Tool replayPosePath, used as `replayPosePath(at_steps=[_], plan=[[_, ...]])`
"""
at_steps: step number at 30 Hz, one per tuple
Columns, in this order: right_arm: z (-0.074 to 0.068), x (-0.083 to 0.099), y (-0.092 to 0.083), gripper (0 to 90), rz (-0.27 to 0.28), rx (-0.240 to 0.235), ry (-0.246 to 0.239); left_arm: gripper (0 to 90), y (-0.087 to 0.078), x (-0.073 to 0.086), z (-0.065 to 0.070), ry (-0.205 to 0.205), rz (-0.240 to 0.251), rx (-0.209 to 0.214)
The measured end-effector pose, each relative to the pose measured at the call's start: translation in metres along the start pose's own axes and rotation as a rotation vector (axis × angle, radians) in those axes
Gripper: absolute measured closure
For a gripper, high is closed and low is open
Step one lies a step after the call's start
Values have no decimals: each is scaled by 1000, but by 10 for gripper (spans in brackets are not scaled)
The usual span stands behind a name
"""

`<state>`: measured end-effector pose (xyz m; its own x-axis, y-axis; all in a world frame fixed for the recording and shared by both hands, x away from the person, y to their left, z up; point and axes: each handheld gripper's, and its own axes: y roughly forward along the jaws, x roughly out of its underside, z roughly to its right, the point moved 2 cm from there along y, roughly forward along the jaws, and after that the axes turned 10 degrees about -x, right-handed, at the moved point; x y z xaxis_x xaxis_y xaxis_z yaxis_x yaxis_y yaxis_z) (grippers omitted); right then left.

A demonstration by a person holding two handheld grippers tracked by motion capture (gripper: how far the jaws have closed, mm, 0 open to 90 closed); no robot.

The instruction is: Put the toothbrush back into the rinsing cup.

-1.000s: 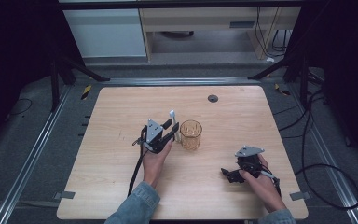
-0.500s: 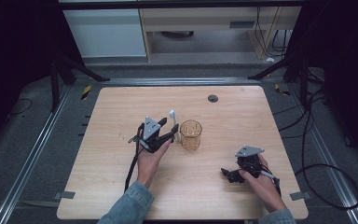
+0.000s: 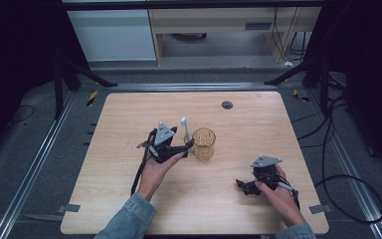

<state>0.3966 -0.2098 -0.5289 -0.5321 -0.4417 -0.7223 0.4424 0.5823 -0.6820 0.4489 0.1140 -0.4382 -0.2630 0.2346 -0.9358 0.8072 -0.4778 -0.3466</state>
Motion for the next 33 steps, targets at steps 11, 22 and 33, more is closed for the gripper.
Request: replayPosePath(at_steps=[11, 22, 33], plan=[[0, 0, 0, 5, 0, 0, 0, 176, -23, -1, -6, -14, -113, 3], [0, 0, 0, 5, 0, 1, -1, 158, -37, -12, -4, 39, -163, 27], [0, 0, 0, 6, 1, 3, -3, 105, -43, -9, -17, 91, -272, -18]])
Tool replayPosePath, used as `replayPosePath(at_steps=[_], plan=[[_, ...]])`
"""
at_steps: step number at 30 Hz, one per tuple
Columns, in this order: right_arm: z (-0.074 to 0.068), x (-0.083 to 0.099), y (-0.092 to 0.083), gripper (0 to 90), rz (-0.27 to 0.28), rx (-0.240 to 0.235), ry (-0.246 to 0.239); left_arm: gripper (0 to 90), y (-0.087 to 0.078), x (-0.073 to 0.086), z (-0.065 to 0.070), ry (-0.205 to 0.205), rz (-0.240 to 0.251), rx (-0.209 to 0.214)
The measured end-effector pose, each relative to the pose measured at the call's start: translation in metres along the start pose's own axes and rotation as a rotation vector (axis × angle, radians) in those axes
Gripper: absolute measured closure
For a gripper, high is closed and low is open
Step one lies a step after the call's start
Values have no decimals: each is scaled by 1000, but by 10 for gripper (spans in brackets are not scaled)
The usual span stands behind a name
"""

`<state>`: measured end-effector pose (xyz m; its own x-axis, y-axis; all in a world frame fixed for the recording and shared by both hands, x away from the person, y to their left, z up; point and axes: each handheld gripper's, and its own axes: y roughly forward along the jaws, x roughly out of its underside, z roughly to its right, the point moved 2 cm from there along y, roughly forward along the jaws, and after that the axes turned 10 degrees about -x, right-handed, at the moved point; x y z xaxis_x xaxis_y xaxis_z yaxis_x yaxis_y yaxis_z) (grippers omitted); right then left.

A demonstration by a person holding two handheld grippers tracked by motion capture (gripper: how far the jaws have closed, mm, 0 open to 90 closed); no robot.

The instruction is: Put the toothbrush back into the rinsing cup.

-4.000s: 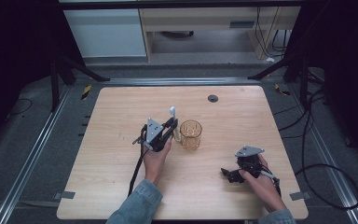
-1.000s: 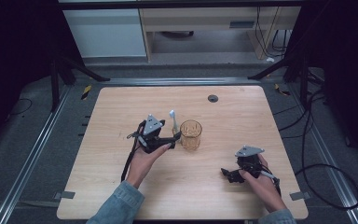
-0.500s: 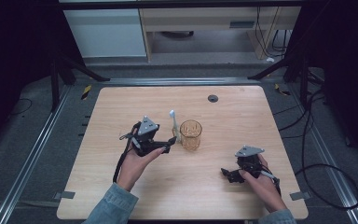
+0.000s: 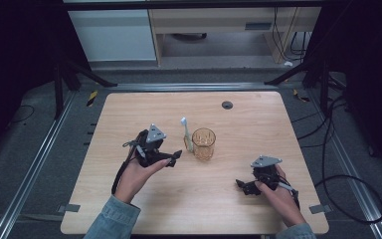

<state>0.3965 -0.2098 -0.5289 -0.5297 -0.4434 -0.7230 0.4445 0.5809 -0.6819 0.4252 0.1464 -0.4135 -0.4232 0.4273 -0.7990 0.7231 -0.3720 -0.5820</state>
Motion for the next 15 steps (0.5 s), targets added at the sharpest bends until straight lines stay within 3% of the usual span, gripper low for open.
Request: replayPosePath(at_steps=[8, 13, 15], plan=[[0, 0, 0, 5, -1, -3, 2, 96, -1, 10, -28, -36, -84, -46], [0, 0, 0, 6, 0, -2, -1, 91, -6, 15, -40, -14, -123, -64], [0, 0, 0, 7, 0, -2, -2, 89, -9, 16, -44, -26, -125, -76]])
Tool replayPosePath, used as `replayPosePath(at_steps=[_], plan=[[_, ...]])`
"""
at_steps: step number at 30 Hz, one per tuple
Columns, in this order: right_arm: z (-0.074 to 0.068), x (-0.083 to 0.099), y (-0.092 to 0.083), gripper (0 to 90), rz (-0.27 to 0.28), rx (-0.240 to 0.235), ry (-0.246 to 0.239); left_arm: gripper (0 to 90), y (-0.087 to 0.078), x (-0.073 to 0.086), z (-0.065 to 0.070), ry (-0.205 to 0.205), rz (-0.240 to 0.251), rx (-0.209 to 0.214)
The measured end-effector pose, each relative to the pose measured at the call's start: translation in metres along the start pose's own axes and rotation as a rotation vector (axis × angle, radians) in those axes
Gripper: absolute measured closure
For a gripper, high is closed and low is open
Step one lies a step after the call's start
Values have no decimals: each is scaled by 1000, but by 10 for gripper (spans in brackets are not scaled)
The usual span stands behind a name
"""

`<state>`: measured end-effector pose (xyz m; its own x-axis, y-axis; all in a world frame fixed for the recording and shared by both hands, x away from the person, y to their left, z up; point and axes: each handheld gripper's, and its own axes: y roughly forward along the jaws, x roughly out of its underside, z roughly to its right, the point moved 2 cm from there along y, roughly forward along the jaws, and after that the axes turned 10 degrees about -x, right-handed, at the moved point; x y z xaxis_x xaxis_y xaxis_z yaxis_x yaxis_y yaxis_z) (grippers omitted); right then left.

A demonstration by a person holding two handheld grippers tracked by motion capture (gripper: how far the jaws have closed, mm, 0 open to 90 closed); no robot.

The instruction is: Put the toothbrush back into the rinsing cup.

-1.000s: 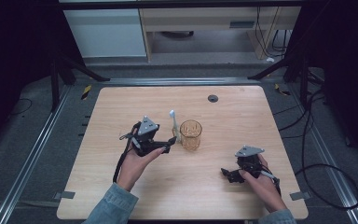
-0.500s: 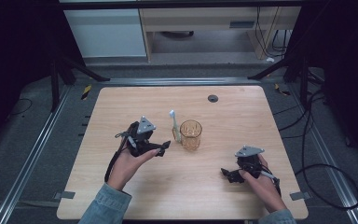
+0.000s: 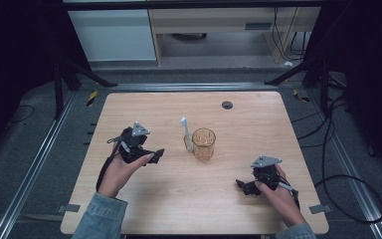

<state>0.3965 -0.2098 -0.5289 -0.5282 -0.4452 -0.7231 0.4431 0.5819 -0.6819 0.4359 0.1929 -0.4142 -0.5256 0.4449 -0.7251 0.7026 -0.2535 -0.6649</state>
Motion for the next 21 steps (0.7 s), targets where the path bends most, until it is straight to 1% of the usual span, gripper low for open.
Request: replayPosePath(at_steps=[2, 3, 4, 6, 10, 12, 14, 16, 18, 19, 20, 21], plan=[[-1, 0, 0, 7, 0, -1, 4, 88, -2, 3, -7, -11, -8, -5], [-1, 0, 0, 7, -1, 0, 6, 87, -1, 5, -10, -10, -17, -7], [-1, 0, 0, 7, -1, 2, 5, 86, 0, 7, -13, -19, -25, -11], [-1, 1, 0, 7, 0, 2, 2, 86, 5, 13, -20, -27, -46, -23], [-1, 1, 0, 5, 0, 1, 2, 84, 14, 24, -29, -17, -90, -23], [-1, 1, 0, 5, -1, 1, 3, 76, 21, 31, -34, -10, -126, -23], [-1, 1, 0, 5, 0, 1, 2, 73, 25, 37, -38, -12, -142, -32], [-1, 1, 0, 5, 0, -1, 2, 73, 30, 42, -42, -24, -157, -39], [-1, 1, 0, 6, -1, -2, 0, 69, 36, 49, -46, -30, -177, -33], [-1, 1, 0, 5, -1, -2, 0, 68, 39, 53, -48, -18, -210, -34], [-1, 1, 0, 5, -1, -3, 0, 65, 41, 56, -48, -5, -232, -36], [-1, 1, 0, 5, -1, -4, 1, 65, 45, 60, -47, 26, -261, -42]])
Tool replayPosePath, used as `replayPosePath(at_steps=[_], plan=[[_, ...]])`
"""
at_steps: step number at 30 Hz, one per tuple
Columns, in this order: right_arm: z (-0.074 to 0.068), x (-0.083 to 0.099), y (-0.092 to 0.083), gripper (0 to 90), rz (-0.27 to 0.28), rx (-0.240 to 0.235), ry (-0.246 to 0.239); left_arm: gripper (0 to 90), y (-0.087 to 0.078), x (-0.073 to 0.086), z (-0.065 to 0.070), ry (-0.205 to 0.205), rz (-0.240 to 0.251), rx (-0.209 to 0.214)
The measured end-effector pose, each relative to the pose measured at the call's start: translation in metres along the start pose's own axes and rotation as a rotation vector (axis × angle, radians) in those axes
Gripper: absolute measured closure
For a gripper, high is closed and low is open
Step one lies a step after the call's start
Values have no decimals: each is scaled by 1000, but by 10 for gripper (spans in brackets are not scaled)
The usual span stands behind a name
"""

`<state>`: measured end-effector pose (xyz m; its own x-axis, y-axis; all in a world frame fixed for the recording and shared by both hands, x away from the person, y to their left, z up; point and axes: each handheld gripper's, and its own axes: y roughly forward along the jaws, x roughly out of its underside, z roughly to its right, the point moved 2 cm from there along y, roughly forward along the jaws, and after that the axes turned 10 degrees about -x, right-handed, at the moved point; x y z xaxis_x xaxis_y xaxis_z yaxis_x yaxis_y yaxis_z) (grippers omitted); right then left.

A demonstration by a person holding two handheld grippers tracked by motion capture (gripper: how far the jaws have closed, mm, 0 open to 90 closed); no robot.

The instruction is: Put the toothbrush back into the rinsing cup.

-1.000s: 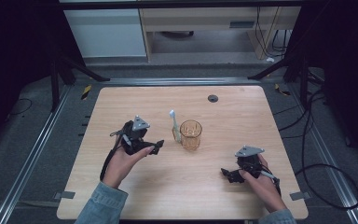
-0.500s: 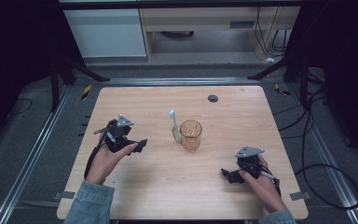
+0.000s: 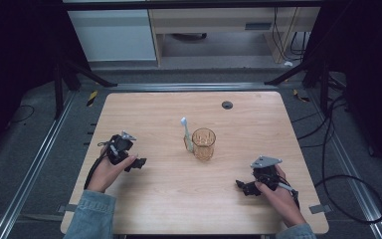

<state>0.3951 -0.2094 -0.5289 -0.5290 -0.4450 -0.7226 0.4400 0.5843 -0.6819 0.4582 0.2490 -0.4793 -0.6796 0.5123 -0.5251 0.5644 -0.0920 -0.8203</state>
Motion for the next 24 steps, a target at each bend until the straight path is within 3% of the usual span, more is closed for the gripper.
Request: replayPosePath(at_steps=[3, 9, 12, 17, 24], plan=[[0, 0, 0, 5, 0, 0, -1, 66, 9, 4, 0, 28, -41, -19], [0, 0, 0, 4, -1, -4, -5, 66, 14, 10, -9, -13, -46, -25], [0, 0, 0, 4, -1, -6, -6, 66, 17, 17, -21, -49, -51, -34], [0, 0, 0, 4, -2, -6, -6, 60, 20, 25, -35, -85, -54, -69], [0, 0, 0, 4, -2, -6, -6, 57, 24, 30, -46, -139, -17, -88]])
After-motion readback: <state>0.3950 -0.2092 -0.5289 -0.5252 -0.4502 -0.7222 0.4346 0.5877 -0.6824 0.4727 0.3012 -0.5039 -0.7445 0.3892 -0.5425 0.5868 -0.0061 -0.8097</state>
